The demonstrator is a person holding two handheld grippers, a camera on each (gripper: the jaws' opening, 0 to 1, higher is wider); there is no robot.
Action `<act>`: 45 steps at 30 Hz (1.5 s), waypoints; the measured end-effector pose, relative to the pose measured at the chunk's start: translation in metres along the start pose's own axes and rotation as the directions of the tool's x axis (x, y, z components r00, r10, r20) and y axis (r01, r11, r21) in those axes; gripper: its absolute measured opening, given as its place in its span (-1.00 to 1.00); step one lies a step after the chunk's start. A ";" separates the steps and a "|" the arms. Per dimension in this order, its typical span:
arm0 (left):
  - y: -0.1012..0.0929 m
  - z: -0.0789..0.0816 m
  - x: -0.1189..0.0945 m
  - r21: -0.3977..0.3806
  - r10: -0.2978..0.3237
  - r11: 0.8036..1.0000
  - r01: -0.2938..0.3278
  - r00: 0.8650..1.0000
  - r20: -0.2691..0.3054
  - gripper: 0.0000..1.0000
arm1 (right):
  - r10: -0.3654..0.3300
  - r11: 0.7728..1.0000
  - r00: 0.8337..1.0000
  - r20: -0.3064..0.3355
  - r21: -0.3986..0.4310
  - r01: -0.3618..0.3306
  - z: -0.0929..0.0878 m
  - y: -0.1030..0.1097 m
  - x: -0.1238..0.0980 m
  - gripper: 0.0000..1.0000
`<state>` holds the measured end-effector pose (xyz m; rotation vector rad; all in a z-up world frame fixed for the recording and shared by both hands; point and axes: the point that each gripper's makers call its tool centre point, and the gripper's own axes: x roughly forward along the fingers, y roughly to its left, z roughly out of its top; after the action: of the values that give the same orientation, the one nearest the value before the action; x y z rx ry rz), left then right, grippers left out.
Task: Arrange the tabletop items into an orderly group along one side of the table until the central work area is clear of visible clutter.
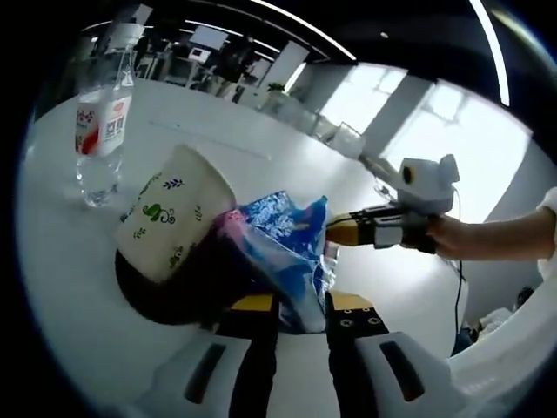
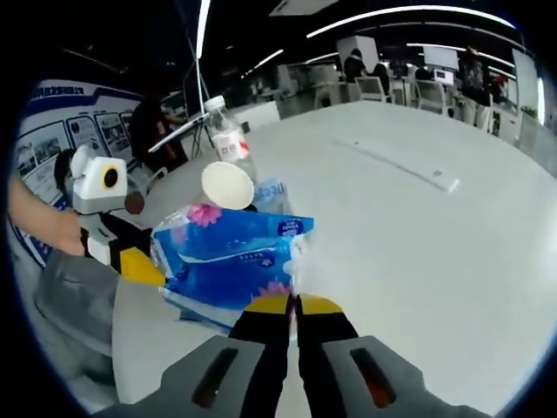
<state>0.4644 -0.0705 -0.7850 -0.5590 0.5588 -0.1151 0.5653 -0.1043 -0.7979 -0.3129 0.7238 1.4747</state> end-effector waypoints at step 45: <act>-0.092 -0.019 0.054 0.234 -0.215 0.937 0.258 0.957 -0.196 -0.71 | -0.332 0.915 0.942 0.041 0.258 0.311 -0.075 -0.024 -0.126 -1.00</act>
<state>0.5043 -0.1704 -0.7747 -0.3616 0.6276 -0.4625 0.5782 -0.2511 -0.7830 -0.1660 0.7413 1.0647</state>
